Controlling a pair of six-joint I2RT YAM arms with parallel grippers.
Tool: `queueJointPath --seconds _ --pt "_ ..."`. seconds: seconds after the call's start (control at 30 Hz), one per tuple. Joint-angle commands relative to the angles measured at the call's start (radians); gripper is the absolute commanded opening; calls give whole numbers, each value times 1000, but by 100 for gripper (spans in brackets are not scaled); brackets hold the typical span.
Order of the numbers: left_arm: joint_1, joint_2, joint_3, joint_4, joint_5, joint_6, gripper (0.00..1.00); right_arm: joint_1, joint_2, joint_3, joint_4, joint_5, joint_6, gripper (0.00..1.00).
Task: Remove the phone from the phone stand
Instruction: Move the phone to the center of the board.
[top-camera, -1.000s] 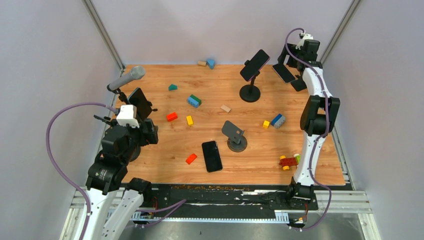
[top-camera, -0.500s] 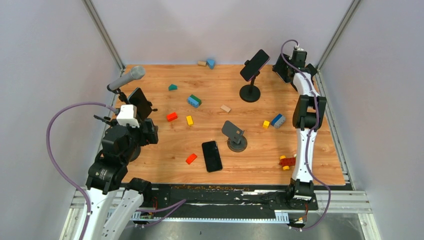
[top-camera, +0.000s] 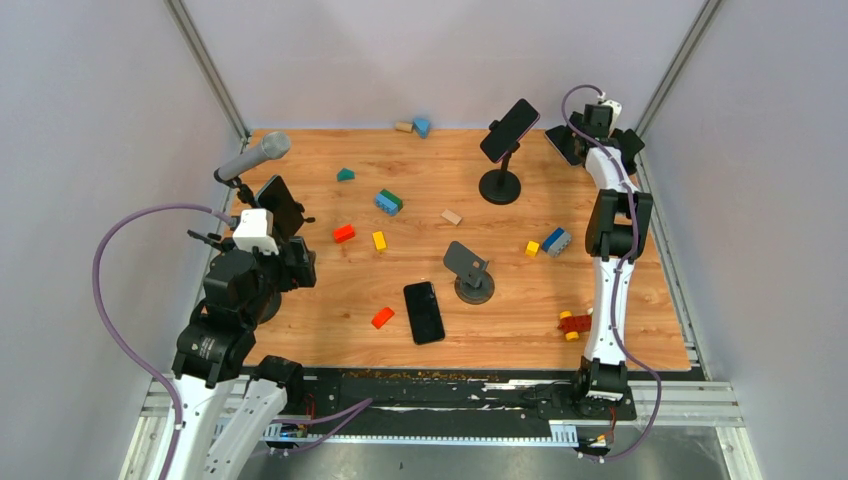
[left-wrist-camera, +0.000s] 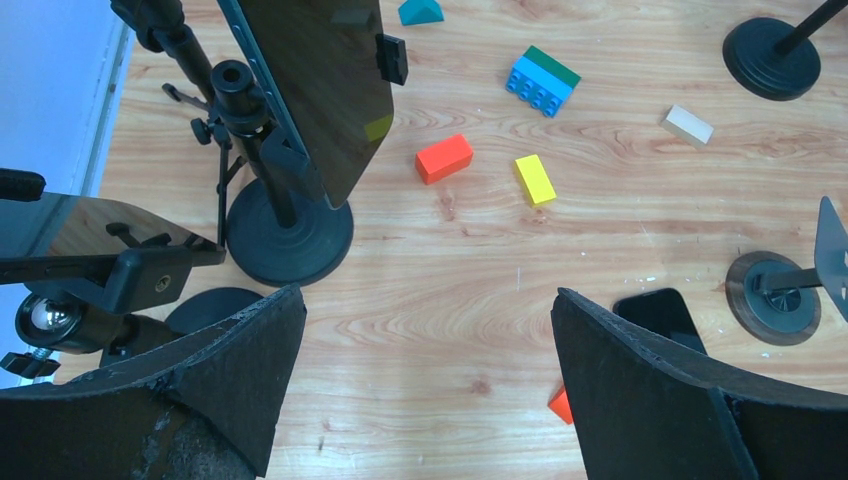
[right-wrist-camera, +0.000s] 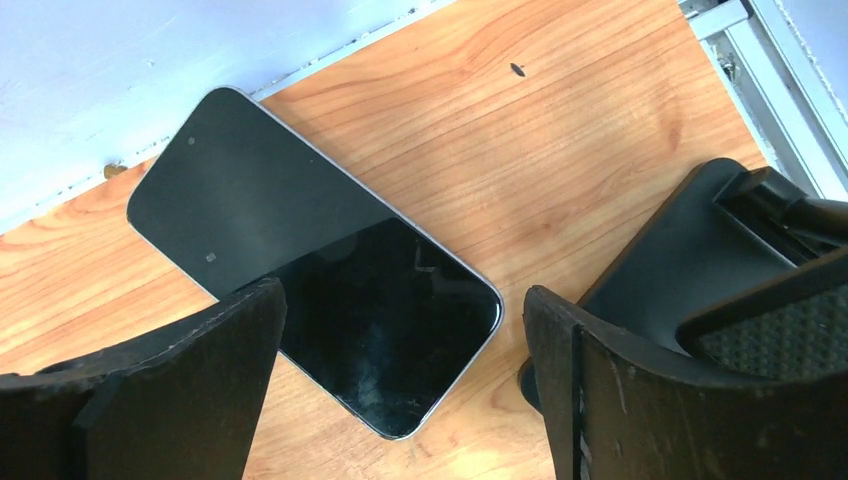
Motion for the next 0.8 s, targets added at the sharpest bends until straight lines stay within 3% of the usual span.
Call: queueJointPath --seconds 0.0,0.13,0.27,0.5,0.77 --pt "9 8 1 34 0 18 100 -9 -8 45 21 -89 -71 91" --pt "9 8 1 33 0 18 100 -26 10 46 37 -286 -74 93" --pt "9 10 1 35 0 18 100 -45 31 44 30 -362 -60 95" --pt "11 12 0 36 2 20 100 -59 29 22 13 -376 -90 94" --pt "17 18 1 35 6 21 100 -69 24 57 -2 -203 -89 94"
